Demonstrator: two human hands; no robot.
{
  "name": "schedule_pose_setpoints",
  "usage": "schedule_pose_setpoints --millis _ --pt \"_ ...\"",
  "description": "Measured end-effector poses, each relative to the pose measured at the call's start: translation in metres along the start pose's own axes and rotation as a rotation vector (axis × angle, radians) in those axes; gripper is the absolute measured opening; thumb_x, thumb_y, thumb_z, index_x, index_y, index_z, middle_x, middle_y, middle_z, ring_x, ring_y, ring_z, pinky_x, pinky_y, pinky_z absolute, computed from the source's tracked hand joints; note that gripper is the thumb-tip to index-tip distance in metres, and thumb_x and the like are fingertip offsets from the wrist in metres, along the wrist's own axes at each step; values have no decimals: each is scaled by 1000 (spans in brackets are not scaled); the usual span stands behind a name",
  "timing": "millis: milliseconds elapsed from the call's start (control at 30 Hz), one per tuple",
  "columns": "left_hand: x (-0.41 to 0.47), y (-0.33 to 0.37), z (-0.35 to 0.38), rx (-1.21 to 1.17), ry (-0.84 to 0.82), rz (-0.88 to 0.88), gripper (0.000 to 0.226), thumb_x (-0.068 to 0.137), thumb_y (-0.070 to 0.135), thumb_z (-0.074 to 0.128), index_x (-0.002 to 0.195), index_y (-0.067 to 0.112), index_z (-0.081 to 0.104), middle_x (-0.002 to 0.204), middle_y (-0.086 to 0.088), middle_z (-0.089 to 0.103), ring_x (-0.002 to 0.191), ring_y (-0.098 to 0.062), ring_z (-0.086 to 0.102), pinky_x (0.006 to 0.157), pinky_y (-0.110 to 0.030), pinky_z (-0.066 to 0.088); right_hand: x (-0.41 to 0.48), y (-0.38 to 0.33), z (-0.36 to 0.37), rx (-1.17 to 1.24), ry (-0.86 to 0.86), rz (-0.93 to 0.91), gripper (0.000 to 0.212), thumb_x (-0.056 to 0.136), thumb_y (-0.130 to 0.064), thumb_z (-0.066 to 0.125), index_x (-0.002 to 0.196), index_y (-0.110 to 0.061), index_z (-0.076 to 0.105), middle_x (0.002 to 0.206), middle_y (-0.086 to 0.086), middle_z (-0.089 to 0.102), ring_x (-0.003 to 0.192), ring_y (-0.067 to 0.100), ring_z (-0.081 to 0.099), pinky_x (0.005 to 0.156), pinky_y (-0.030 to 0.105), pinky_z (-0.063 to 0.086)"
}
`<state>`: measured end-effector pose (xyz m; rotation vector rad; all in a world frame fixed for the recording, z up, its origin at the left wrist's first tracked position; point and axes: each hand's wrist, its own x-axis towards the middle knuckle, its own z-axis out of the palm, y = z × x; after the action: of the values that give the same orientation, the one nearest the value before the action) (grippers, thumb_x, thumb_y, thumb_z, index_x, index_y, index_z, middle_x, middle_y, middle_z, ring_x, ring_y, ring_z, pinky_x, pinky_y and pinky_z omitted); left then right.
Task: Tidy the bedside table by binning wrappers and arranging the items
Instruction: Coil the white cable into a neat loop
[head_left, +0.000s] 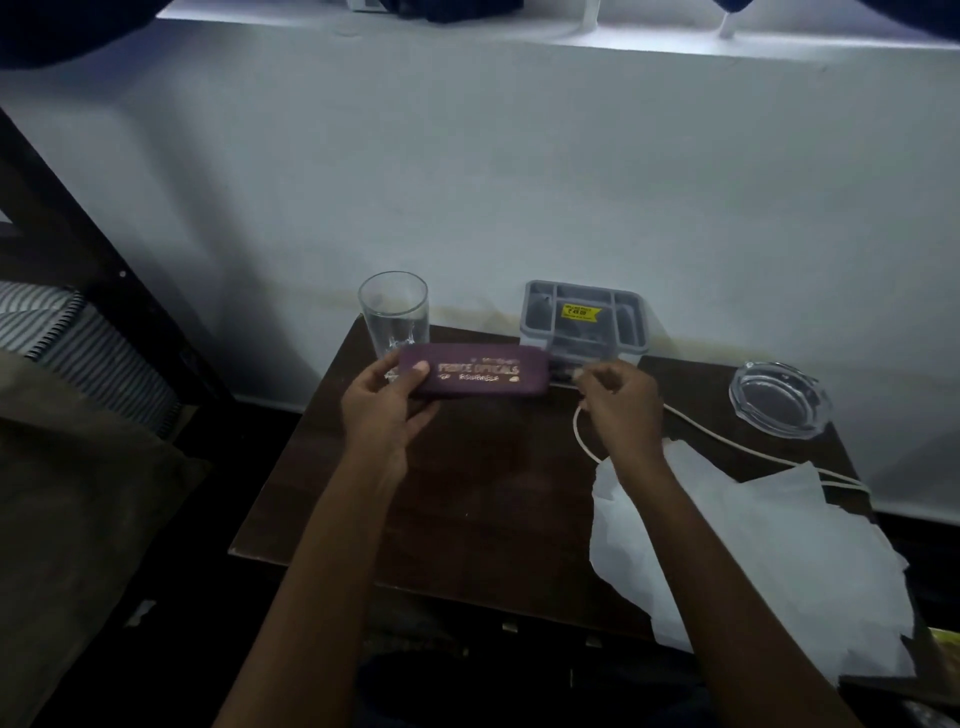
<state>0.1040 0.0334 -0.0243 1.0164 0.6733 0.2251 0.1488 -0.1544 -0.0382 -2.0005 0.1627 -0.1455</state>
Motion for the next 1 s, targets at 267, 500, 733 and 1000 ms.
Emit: schedule_pose_setpoints --millis 267,500,733,1000 --pt "4 -3 -4 8 141 43 47 84 4 63 127 11 47 128 -17 54 109 -26 58 77 -32 53 -1 32 18 -950 -87 -129 18 87 -25 55 94 -14 67 104 7 65 102 28 58 90 38 34" --pt "2 -7 2 10 126 68 50 85 3 61 132 8 45 128 -14 54 106 -21 55 85 -35 50 1 31 23 -771 43 -93 16 85 -9 49 86 -9 65 96 10 67 94 29 61 85 36 37" --pt "-1 -11 19 -28 125 7 43 83 5 65 124 7 50 127 -19 56 108 -28 59 63 -31 53 18 -15 -21 164 266 137 17 75 4 57 69 -11 57 65 -1 56 60 12 52 52 18 38" --pt "-9 -28 37 33 40 -82 29 85 5 62 112 11 51 123 -16 56 108 -29 59 65 -34 55 13 -51 -95 760 284 196 26 72 9 64 61 -14 58 71 10 65 62 17 59 49 18 42"
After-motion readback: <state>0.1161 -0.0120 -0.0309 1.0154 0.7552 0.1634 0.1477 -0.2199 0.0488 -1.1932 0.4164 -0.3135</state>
